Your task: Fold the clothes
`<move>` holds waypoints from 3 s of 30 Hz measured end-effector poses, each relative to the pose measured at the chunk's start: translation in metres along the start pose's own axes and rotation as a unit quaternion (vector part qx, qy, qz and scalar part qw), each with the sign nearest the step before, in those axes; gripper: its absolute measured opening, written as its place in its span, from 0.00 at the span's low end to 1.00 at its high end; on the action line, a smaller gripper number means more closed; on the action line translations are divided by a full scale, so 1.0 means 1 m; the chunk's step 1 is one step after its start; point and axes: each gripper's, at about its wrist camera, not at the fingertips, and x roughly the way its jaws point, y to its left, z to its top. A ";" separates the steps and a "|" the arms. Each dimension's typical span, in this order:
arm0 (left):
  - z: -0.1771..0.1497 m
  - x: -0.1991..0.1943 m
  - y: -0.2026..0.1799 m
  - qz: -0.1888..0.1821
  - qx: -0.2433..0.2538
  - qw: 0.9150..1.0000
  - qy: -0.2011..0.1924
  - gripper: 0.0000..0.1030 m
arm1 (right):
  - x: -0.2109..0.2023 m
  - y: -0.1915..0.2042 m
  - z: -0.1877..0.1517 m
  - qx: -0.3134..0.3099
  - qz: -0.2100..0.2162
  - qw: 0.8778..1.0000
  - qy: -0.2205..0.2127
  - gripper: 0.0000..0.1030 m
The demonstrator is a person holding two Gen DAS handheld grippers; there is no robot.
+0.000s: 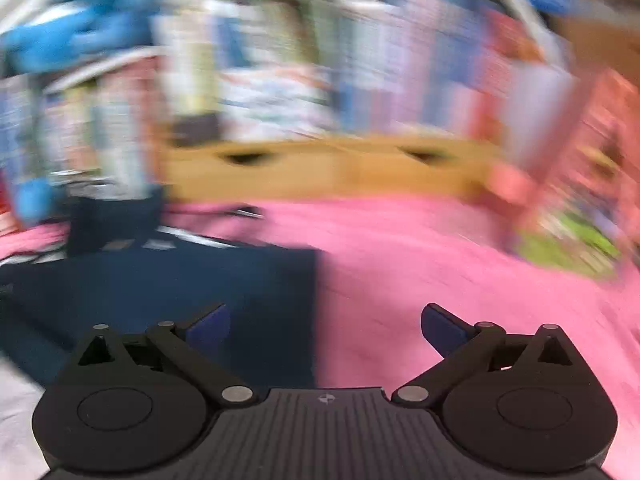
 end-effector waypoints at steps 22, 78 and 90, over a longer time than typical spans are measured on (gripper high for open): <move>0.008 -0.057 0.001 -0.013 0.028 0.996 -0.083 0.32 | 0.045 0.049 -0.027 -0.110 0.149 0.981 0.063 1.00; -0.008 -0.019 -0.036 -0.027 0.051 0.998 0.014 0.03 | 0.027 0.063 -0.037 -0.199 0.269 0.940 0.064 1.00; 0.019 -0.018 -0.010 -0.001 -0.001 1.000 0.000 0.13 | 0.027 0.063 -0.036 -0.198 0.269 0.940 0.065 1.00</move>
